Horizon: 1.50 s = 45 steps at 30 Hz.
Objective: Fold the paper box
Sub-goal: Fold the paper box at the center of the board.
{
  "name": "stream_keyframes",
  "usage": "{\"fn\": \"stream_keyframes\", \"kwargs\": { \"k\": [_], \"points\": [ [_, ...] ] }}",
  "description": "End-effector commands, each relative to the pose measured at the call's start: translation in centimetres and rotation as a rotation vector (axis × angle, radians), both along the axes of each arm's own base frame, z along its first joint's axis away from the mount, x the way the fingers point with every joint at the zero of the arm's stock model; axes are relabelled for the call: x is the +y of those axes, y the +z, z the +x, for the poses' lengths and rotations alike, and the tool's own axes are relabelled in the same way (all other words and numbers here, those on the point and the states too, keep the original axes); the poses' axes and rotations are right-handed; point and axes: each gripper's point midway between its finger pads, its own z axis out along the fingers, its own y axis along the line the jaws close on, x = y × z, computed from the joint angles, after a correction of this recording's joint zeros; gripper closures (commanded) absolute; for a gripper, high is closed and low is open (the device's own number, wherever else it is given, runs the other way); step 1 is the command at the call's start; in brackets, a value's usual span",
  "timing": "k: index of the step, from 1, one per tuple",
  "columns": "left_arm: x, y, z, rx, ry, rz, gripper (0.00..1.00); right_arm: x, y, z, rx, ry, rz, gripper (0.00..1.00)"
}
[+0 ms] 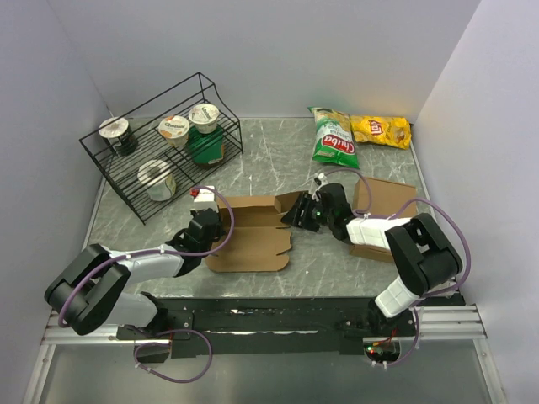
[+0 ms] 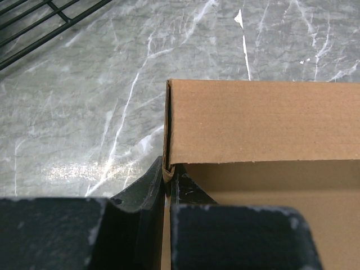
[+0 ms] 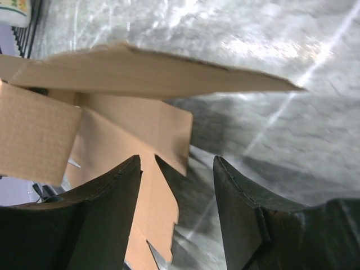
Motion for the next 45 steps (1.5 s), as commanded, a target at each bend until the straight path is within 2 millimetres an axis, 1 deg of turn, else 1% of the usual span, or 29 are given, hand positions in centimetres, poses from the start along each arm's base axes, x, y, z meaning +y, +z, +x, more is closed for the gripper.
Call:
{"fn": "stream_keyframes", "kwargs": {
  "k": [1,8,11,12,14,16,17,18,19,20,21,22,24,25,26,27,28,31,32,34,35,37,38,40,41,42,43,44,45],
  "points": [
    [-0.7,1.4,0.3,-0.041,-0.012,-0.059,0.98,1.6,1.4,1.6,-0.061,0.025,0.024,0.39],
    [-0.6,1.4,0.2,-0.042,-0.012,-0.060,0.98,2.3,0.9,1.8,-0.054,0.035,0.000,0.43],
    [-0.7,1.4,0.3,-0.040,-0.016,-0.057,0.98,2.5,0.9,1.8,-0.059,0.037,-0.008,0.47],
    [-0.7,1.3,0.3,-0.039,-0.019,-0.054,0.98,2.7,1.0,1.7,-0.063,0.041,-0.007,0.51],
    [-0.8,1.3,0.3,-0.037,-0.019,-0.051,0.99,3.0,1.2,2.0,-0.071,0.043,-0.011,0.55],
    [-0.8,1.2,0.3,-0.036,-0.022,-0.047,0.99,3.7,1.3,2.1,-0.082,0.059,-0.026,0.62],
    [-0.9,1.3,0.4,-0.039,-0.022,-0.049,0.99,3.5,0.9,2.1,-0.073,0.049,-0.057,0.64],
    [-0.9,1.2,0.3,-0.038,-0.022,-0.046,0.99,3.9,0.5,1.8,-0.070,0.060,-0.080,0.69],
    [-1.0,1.2,0.3,-0.038,-0.027,-0.042,0.99,4.2,1.0,2.2,-0.089,0.064,-0.097,0.73],
    [-1.0,1.1,0.3,-0.036,-0.023,-0.035,0.99,3.8,0.5,2.3,-0.082,0.047,-0.136,0.76],
    [-1.1,1.1,0.3,-0.036,-0.025,-0.035,0.99,4.0,0.5,2.2,-0.086,0.051,-0.150,0.79],
    [-1.2,1.1,0.3,-0.036,-0.030,-0.029,0.99,4.4,0.8,2.2,-0.099,0.058,-0.159,0.80],
    [-1.4,1.0,0.3,-0.035,-0.030,-0.020,0.99,4.4,0.6,2.3,-0.104,0.044,-0.192,0.82],
    [-1.5,0.9,0.2,-0.033,-0.034,-0.017,0.99,4.7,0.7,2.2,-0.110,0.044,-0.204,0.83],
    [-1.5,0.9,0.2,-0.032,-0.034,-0.014,0.99,4.7,0.7,2.2,-0.114,0.037,-0.224,0.85],
    [-1.6,0.9,0.2,-0.032,-0.034,-0.010,0.99,4.1,0.2,2.2,-0.111,0.012,-0.277,0.85],
    [-1.7,0.9,0.1,-0.032,-0.037,-0.008,0.99,4.4,0.5,2.4,-0.127,0.014,-0.297,0.85],
    [-1.9,0.8,0.1,-0.031,-0.041,0.005,0.99,4.8,0.1,2.0,-0.132,-0.013,-0.349,0.85],
    [-2.0,0.6,0.1,-0.026,-0.042,0.012,0.99,5.2,0.0,1.8,-0.132,-0.015,-0.348,0.85],
    [-2.1,0.7,0.1,-0.030,-0.040,0.015,0.99,5.3,-0.1,1.9,-0.127,-0.036,-0.353,0.84],
    [-2.1,0.5,0.1,-0.024,-0.041,0.020,0.99,5.3,0.0,1.9,-0.128,-0.040,-0.355,0.82],
    [-2.0,0.5,0.1,-0.025,-0.034,0.022,0.99,4.9,0.0,1.7,-0.119,-0.055,-0.365,0.79],
    [-2.0,0.5,0.1,-0.024,-0.031,0.023,0.99,4.6,0.0,1.6,-0.119,-0.066,-0.376,0.72],
    [-1.7,0.6,0.2,-0.025,-0.016,0.021,0.99,3.4,0.2,1.0,-0.130,-0.072,-0.402,0.63],
    [-1.7,0.6,0.3,-0.022,-0.013,0.022,0.99,2.8,1.4,1.0,-0.161,-0.085,-0.401,0.50],
    [-1.6,0.6,0.4,-0.016,-0.008,0.026,0.99,1.9,0.9,0.1,-0.164,-0.076,-0.421,0.44],
    [-1.5,0.5,0.4,-0.011,-0.006,0.028,0.99,1.4,1.2,-0.3,-0.191,-0.056,-0.437,0.38],
    [-1.6,0.6,0.5,-0.009,-0.008,0.025,0.99,1.0,3.1,-0.7,-0.234,-0.054,-0.410,0.30],
    [-1.4,0.4,0.4,-0.001,-0.006,0.028,0.99,0.1,2.4,-1.9,-0.229,-0.036,-0.420,0.28]
  ]
}}
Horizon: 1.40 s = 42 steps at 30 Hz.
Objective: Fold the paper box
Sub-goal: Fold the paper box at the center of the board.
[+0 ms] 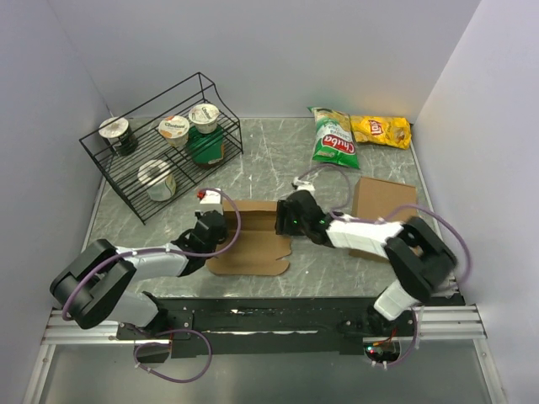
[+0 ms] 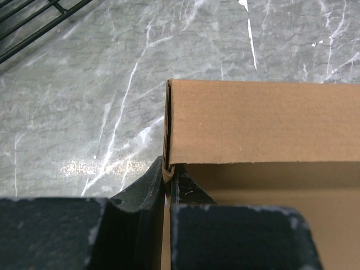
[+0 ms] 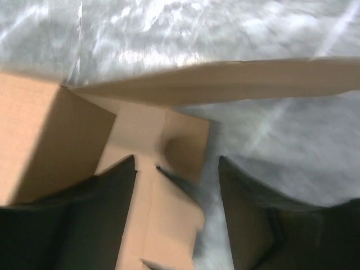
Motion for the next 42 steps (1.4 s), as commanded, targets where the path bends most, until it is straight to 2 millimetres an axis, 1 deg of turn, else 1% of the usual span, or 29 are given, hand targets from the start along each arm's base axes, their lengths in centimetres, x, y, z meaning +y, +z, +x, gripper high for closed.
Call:
{"fn": "stream_keyframes", "kwargs": {
  "k": [1,2,4,5,7,8,9,10,11,12,13,14,15,16,17,18,20,21,22,23,24,25,26,27,33,37,39,40,42],
  "points": [
    [-0.8,1.5,1.1,-0.017,0.002,-0.045,0.99,-2.2,4.0,-1.9,-0.141,0.057,0.007,0.26],
    [-0.8,1.5,1.0,-0.014,-0.008,-0.054,0.99,-2.7,5.9,-2.4,-0.187,0.065,0.038,0.20],
    [-0.5,1.6,1.1,-0.014,-0.005,-0.067,0.99,-3.8,6.4,-3.5,-0.214,0.095,0.017,0.19],
    [-0.5,1.6,1.0,-0.014,-0.010,-0.075,0.99,-4.3,8.3,-3.7,-0.263,0.096,0.039,0.15],
    [-0.6,1.7,1.0,-0.014,-0.034,-0.086,0.99,-4.5,10.2,-3.5,-0.312,0.154,0.041,0.10],
    [-0.7,1.8,0.9,-0.015,-0.043,-0.091,0.99,-5.7,11.1,-2.3,-0.324,0.130,0.054,0.09],
    [-1.1,1.8,0.7,-0.014,-0.074,-0.103,0.99,-5.9,12.6,-1.3,-0.350,0.148,0.070,0.09],
    [-1.2,1.9,0.7,-0.020,-0.086,-0.099,0.99,-4.7,13.4,-1.6,-0.332,0.246,0.142,0.09],
    [-1.2,2.0,0.6,-0.023,-0.092,-0.105,0.99,-5.8,13.2,-0.1,-0.317,0.229,0.138,0.09],
    [-1.3,2.1,0.6,-0.026,-0.103,-0.106,0.99,-5.7,14.9,0.9,-0.372,0.276,0.111,0.09],
    [-1.4,2.1,0.5,-0.021,-0.118,-0.113,0.99,-5.4,15.3,1.3,-0.386,0.323,0.104,0.08],
    [-1.5,2.0,0.5,-0.016,-0.124,-0.111,0.99,-5.3,14.2,2.0,-0.353,0.357,0.073,0.08],
    [-1.5,1.9,0.5,-0.011,-0.129,-0.113,0.99,-5.0,15.6,3.1,-0.395,0.407,0.038,0.08],
    [-1.5,2.0,0.5,-0.010,-0.133,-0.116,0.99,-4.9,15.0,3.3,-0.363,0.433,0.025,0.08],
    [-1.6,2.0,0.5,-0.008,-0.137,-0.118,0.99,-4.3,13.7,3.5,-0.326,0.504,0.021,0.09],
    [-1.6,2.0,0.5,-0.007,-0.142,-0.118,0.99,-4.3,14.5,4.4,-0.356,0.537,-0.001,0.09],
    [-1.5,2.0,0.6,-0.006,-0.142,-0.124,0.99,-3.7,13.9,4.5,-0.344,0.615,0.043,0.09],
    [-1.5,1.9,0.5,-0.004,-0.143,-0.126,0.99,-3.4,14.2,4.6,-0.350,0.648,0.060,0.09],
    [-1.4,1.9,0.6,-0.004,-0.140,-0.125,0.99,-3.8,14.2,4.9,-0.343,0.659,0.081,0.09],
    [-1.4,2.0,0.6,-0.004,-0.139,-0.129,0.99,-3.8,13.4,4.7,-0.303,0.675,0.098,0.09],
    [-1.2,2.0,0.7,-0.003,-0.135,-0.130,0.99,-3.3,13.8,4.2,-0.300,0.724,0.138,0.09],
    [-1.2,1.9,0.6,0.001,-0.134,-0.130,0.99,-3.5,13.5,4.1,-0.280,0.734,0.151,0.10],
    [-1.2,2.0,0.7,0.000,-0.135,-0.133,0.99,-3.4,12.8,3.5,-0.233,0.750,0.167,0.10],
    [-1.2,2.0,0.7,0.002,-0.132,-0.134,0.99,-3.2,12.6,3.1,-0.222,0.770,0.184,0.10],
    [-1.2,1.7,0.9,0.014,-0.136,-0.130,0.99,-2.7,10.4,0.7,-0.150,0.792,0.282,0.17],
    [-1.3,1.6,0.9,0.018,-0.139,-0.128,0.99,-2.8,8.8,0.4,-0.100,0.761,0.290,0.25],
    [-1.3,1.6,0.9,0.019,-0.138,-0.127,0.99,-2.9,8.2,0.3,-0.074,0.746,0.286,0.27],
    [-1.3,1.5,0.9,0.020,-0.138,-0.126,0.99,-3.1,8.0,0.4,-0.069,0.731,0.277,0.32],
    [-1.3,1.5,1.0,0.021,-0.137,-0.126,0.99,-3.5,7.3,0.4,-0.046,0.699,0.259,0.34]
  ]
}}
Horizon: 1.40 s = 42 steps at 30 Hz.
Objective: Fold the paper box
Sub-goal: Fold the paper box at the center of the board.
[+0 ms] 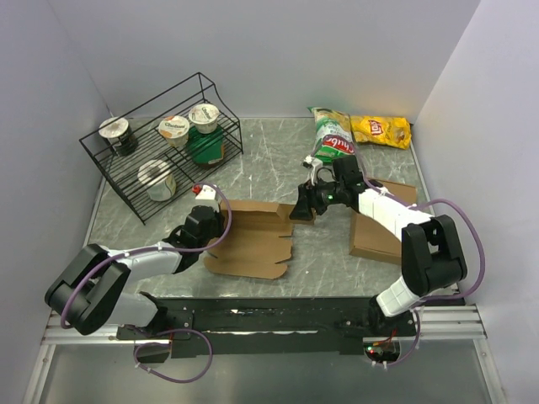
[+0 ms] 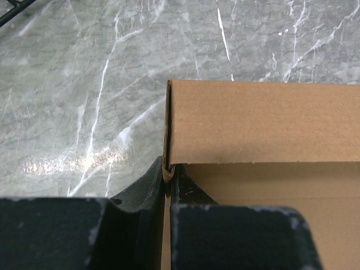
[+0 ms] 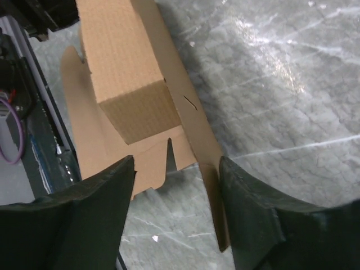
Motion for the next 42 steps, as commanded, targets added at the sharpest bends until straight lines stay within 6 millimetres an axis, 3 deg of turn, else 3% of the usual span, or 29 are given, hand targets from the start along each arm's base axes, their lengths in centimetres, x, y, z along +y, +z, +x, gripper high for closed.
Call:
{"fn": "stream_keyframes", "kwargs": {
  "k": [1,10,17,22,24,26,29,30,32,33,35,36,38,39,41,42],
  "points": [
    [-0.7,1.3,0.7,-0.034,-0.012,-0.030,0.99,0.0,-0.5,0.1,0.014,-0.036,-0.006,0.37],
    [-1.1,1.1,0.8,-0.030,-0.035,-0.020,0.99,0.8,-1.6,-0.1,0.109,-0.199,-0.086,0.55],
    [-1.8,0.7,0.5,-0.023,-0.033,0.020,0.99,2.9,-2.1,0.0,0.077,-0.363,-0.197,0.59],
    [-1.8,0.6,0.3,-0.022,-0.022,0.014,0.99,2.5,-3.2,0.5,0.073,-0.468,-0.252,0.58],
    [-1.8,0.8,0.3,-0.027,-0.020,0.010,0.99,2.0,-3.6,0.5,0.078,-0.493,-0.270,0.58],
    [-1.7,0.7,0.3,-0.025,-0.021,0.013,0.99,1.3,-4.0,0.5,0.067,-0.509,-0.312,0.51],
    [-1.8,0.7,0.3,-0.024,-0.023,0.018,0.99,-0.8,-4.3,0.4,0.053,-0.541,-0.392,0.32],
    [-1.7,0.6,0.3,-0.023,-0.022,0.022,0.99,-1.6,-3.7,0.6,0.032,-0.563,-0.402,0.23],
    [-1.6,0.7,0.4,-0.027,-0.014,0.021,0.99,-3.8,-3.5,0.5,0.043,-0.616,-0.411,0.20],
    [-1.6,0.8,0.4,-0.030,-0.012,0.021,0.99,-4.7,-2.3,0.4,0.025,-0.648,-0.386,0.18],
    [-1.3,0.9,0.4,-0.033,0.000,0.019,0.99,-7.2,-2.1,0.2,0.049,-0.738,-0.354,0.18],
    [-1.3,1.0,0.4,-0.036,0.003,0.019,0.99,-7.5,-0.2,0.1,0.023,-0.761,-0.282,0.17],
    [-1.2,0.9,0.4,-0.033,0.010,0.020,0.99,-8.7,-0.1,-0.7,0.039,-0.836,-0.227,0.17],
    [-1.2,1.0,0.5,-0.035,0.007,0.017,0.99,-8.4,1.9,-0.6,-0.022,-0.835,-0.146,0.18],
    [-1.1,0.9,0.4,-0.032,0.011,0.018,0.99,-7.5,1.5,-1.9,0.024,-0.822,-0.068,0.23],
    [-1.2,0.9,0.5,-0.033,0.008,0.016,0.99,-7.0,1.8,-2.1,0.030,-0.815,-0.026,0.34]
  ]
}}
